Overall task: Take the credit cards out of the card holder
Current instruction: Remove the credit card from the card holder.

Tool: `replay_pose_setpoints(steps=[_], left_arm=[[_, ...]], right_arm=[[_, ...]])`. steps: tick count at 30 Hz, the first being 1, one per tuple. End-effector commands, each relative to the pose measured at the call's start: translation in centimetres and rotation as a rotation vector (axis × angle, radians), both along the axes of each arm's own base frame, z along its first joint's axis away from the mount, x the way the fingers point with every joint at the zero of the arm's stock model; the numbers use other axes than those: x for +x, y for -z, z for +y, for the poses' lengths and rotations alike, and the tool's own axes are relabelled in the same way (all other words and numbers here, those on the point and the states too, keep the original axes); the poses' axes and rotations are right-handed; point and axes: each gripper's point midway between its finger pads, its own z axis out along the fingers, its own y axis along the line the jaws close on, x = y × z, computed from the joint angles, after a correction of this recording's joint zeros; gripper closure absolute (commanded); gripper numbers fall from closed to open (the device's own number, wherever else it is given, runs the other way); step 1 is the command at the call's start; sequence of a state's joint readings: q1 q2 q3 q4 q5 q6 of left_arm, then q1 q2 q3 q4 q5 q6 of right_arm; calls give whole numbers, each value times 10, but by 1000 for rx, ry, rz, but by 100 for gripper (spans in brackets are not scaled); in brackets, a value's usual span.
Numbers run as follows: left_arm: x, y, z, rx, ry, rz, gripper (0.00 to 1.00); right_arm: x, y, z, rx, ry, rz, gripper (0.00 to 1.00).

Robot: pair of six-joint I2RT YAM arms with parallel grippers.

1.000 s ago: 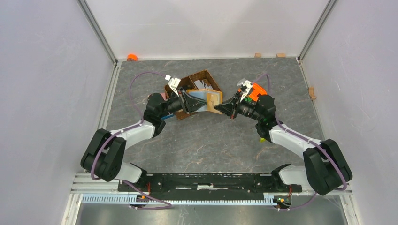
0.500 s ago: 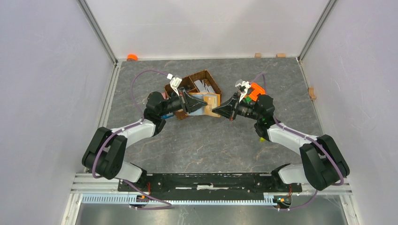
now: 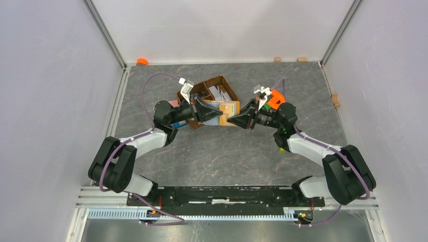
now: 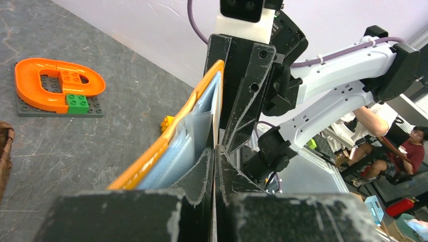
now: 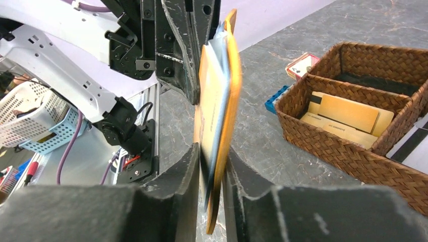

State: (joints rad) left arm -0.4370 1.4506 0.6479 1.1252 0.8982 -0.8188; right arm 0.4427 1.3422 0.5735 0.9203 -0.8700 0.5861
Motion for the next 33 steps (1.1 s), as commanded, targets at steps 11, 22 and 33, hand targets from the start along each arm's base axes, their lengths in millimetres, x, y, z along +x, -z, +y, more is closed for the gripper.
replay_pose_setpoints(steps=[11, 22, 33], left_arm=[[-9, -15, 5, -12, 18, -37, 98], [-6, -13, 17, 4, -17, -45, 98], [-2, -11, 21, 8, -29, -30, 98]], right_arm=[[-11, -30, -11, 133, -46, -48, 74], [-7, -29, -15, 131, -27, -38, 89], [-6, -28, -16, 132, -21, -35, 89]])
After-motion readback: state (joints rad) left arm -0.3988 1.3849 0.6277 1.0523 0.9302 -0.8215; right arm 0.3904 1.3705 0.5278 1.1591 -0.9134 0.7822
